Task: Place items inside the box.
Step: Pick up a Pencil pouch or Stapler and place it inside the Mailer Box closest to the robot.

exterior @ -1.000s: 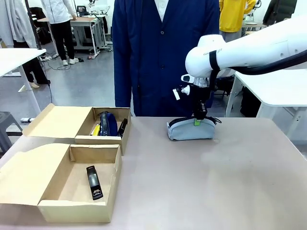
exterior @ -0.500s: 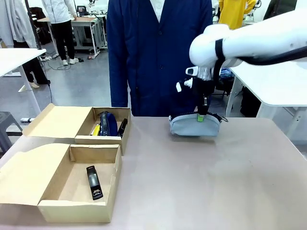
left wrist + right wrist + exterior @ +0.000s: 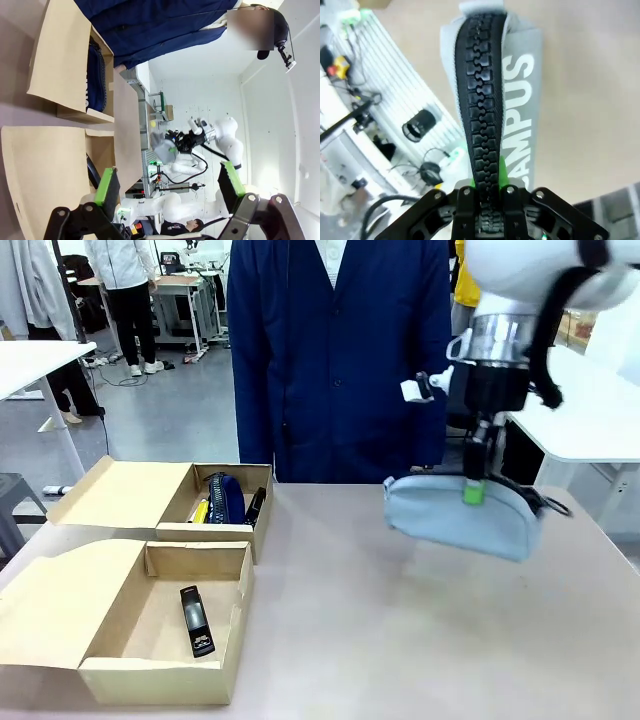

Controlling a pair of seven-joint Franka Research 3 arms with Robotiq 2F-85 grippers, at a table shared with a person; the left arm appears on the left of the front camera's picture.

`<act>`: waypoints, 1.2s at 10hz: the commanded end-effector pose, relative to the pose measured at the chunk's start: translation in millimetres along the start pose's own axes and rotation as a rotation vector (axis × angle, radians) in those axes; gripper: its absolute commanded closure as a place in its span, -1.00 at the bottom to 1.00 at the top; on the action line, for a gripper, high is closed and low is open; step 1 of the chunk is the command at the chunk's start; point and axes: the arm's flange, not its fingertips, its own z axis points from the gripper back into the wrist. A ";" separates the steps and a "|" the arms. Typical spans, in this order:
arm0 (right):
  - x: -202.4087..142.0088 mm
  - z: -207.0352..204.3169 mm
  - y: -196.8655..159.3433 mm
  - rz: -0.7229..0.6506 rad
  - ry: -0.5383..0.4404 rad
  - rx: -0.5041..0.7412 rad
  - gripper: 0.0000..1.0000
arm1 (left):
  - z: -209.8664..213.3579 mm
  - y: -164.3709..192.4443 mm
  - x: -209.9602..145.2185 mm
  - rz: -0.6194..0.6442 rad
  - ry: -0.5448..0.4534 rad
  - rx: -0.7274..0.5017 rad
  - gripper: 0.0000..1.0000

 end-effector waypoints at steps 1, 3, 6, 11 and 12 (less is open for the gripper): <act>-7.7 -25.3 -36.0 -0.001 0.022 0.136 1.00 | -0.7 -0.3 -0.9 -0.020 0.009 -0.008 -1.00; 0.0 0.0 0.0 0.000 0.000 0.000 1.00 | -0.7 -0.3 -0.9 -0.020 0.009 -0.008 -1.00; 2.8 -14.4 -21.0 0.044 -0.104 0.252 0.78 | -0.7 -0.3 -0.9 -0.020 0.009 -0.008 -1.00; 10.7 -25.1 124.4 -0.448 -0.283 0.258 0.78 | -0.7 -0.3 -0.9 -0.020 0.009 -0.008 -1.00; 35.5 -35.0 145.8 -0.533 -0.322 0.235 0.78 | -0.7 -0.3 -0.9 -0.020 0.009 -0.008 -1.00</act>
